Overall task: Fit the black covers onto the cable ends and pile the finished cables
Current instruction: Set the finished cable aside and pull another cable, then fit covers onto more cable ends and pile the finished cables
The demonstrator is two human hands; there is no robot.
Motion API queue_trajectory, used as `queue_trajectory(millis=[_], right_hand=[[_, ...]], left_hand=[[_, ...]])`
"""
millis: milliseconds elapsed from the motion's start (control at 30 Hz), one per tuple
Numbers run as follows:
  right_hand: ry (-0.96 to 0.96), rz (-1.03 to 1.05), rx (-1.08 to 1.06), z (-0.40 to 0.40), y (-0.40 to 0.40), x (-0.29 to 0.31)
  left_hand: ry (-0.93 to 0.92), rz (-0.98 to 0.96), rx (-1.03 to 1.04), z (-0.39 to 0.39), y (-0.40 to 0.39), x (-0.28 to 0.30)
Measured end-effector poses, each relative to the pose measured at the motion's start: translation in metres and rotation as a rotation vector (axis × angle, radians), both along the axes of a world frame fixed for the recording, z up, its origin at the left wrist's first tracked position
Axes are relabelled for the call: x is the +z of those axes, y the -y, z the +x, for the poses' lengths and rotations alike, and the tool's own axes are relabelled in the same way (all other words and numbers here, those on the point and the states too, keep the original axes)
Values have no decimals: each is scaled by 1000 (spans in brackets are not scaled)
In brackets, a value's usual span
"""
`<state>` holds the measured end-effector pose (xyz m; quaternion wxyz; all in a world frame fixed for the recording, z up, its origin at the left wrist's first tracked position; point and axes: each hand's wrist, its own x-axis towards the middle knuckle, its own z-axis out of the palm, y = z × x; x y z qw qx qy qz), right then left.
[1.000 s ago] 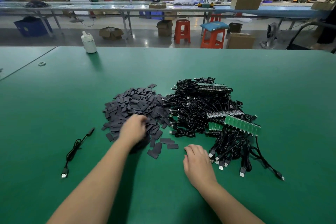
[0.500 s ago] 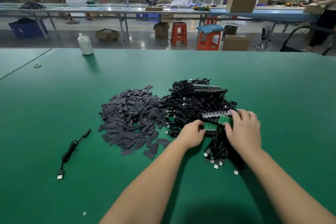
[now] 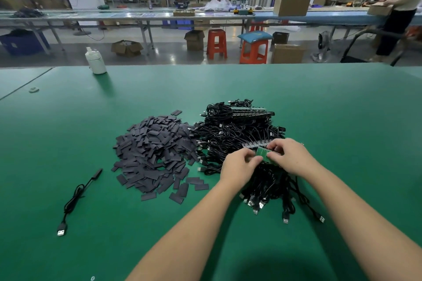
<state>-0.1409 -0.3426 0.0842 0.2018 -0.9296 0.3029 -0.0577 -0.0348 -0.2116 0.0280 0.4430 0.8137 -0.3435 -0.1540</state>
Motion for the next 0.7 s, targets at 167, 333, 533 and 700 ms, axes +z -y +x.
queue_trajectory(millis=[167, 333, 533, 700], right_hand=[[-59, -69, 54, 7, -11, 11], [-83, -73, 90, 10, -17, 12], [-65, -99, 65, 15, -24, 10], [-61, -123, 37, 22, -30, 10]], left_hand=[[-1, -72, 4, -9, 0, 3], [-78, -143, 17, -7, -4, 9], [-108, -115, 91, -8, -4, 12], [-125, -99, 178, -11, -3, 12]])
